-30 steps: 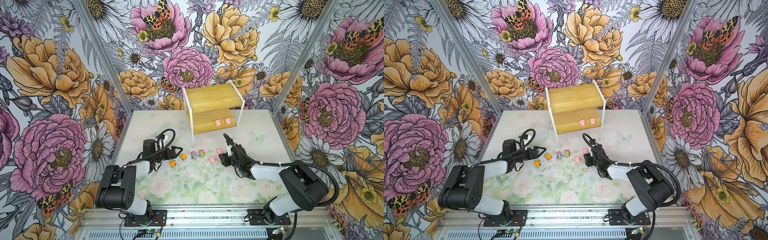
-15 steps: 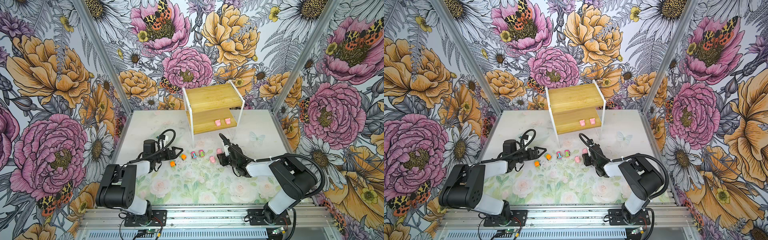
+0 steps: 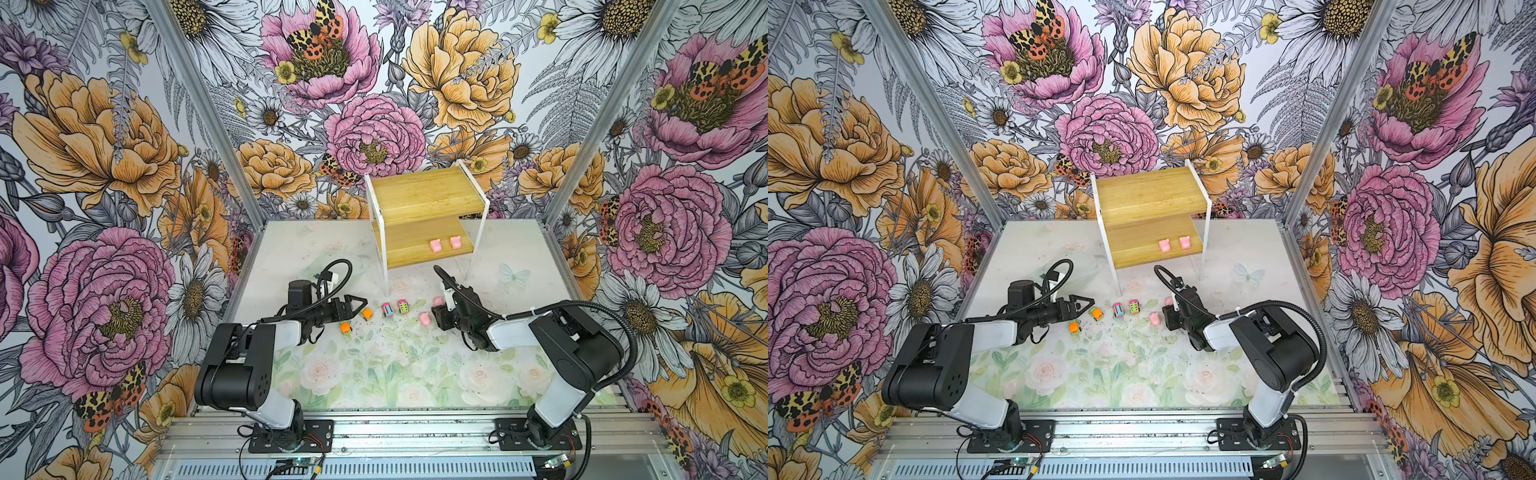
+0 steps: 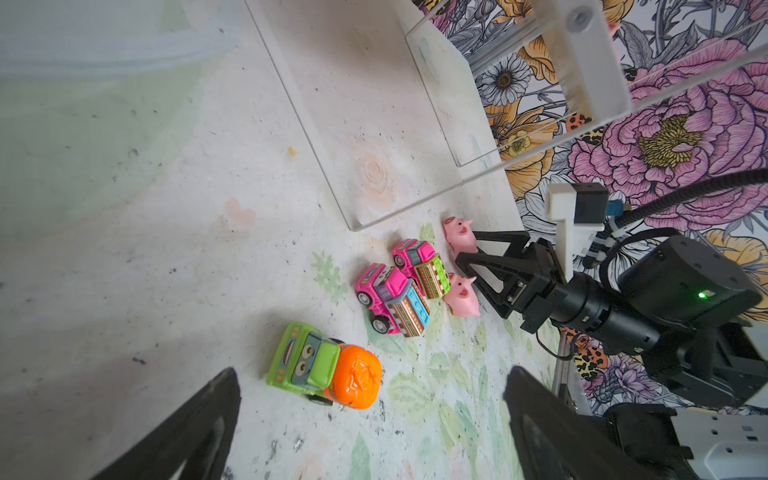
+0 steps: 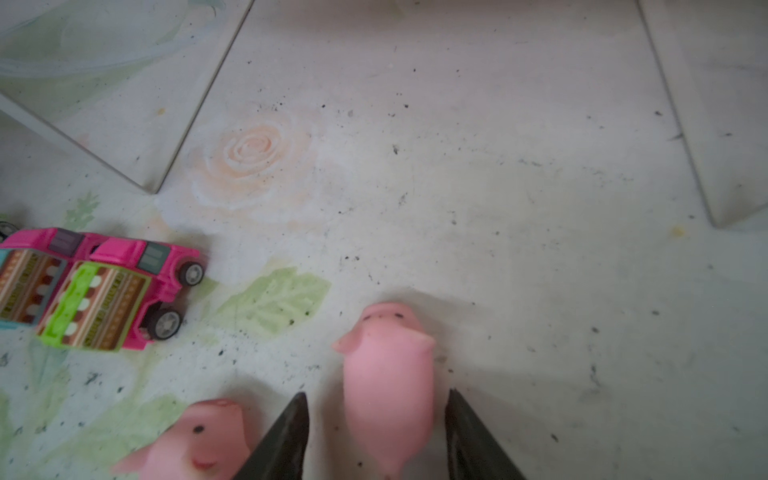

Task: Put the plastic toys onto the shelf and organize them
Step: 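Lower the right gripper and close it on the third pink pig, then lift the pig with the right gripper onto the lower shelf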

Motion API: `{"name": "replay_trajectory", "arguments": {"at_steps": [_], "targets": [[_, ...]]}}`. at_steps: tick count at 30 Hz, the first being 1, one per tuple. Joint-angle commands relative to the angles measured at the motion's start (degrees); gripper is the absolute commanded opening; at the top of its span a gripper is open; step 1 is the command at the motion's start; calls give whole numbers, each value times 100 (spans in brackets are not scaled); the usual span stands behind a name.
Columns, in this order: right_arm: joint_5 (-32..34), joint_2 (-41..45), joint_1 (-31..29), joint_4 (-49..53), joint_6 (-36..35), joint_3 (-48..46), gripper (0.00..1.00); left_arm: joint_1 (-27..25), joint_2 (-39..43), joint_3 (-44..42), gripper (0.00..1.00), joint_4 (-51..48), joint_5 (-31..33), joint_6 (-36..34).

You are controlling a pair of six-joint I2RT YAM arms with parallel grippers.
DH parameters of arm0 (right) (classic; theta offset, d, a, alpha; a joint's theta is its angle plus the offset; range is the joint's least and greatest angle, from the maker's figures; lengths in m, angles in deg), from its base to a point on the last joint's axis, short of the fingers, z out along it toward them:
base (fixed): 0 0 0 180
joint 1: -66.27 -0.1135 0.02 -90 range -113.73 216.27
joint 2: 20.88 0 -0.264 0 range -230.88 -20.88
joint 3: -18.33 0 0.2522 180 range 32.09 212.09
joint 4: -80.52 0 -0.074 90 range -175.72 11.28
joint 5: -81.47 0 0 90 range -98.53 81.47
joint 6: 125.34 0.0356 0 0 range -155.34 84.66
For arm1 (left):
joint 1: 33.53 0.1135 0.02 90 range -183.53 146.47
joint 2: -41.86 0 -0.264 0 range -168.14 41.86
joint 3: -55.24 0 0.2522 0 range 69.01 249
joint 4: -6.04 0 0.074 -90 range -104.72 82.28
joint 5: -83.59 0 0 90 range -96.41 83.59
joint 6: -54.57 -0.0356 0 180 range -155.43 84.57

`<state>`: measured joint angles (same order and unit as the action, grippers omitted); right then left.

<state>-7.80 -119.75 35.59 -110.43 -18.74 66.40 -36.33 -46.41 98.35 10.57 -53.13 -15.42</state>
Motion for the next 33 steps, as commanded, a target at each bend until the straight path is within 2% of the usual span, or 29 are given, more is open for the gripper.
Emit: {"name": "replay_trajectory", "arguments": {"at_steps": [1,8,20,29,33], "targets": [[-64,-127,58,-157,-46,142,52,35,-41,80,99,136,-163,-37],[-68,-246,68,-245,-48,147,49,43,-61,87,99,136,-157,-23],[-144,-195,66,-523,-72,15,34,55,-106,106,99,112,-131,-6],[-161,82,65,-570,-55,-97,32,53,-137,124,99,91,-129,-6],[-173,497,18,-587,56,-151,32,52,-138,124,99,83,-118,-6]]}}
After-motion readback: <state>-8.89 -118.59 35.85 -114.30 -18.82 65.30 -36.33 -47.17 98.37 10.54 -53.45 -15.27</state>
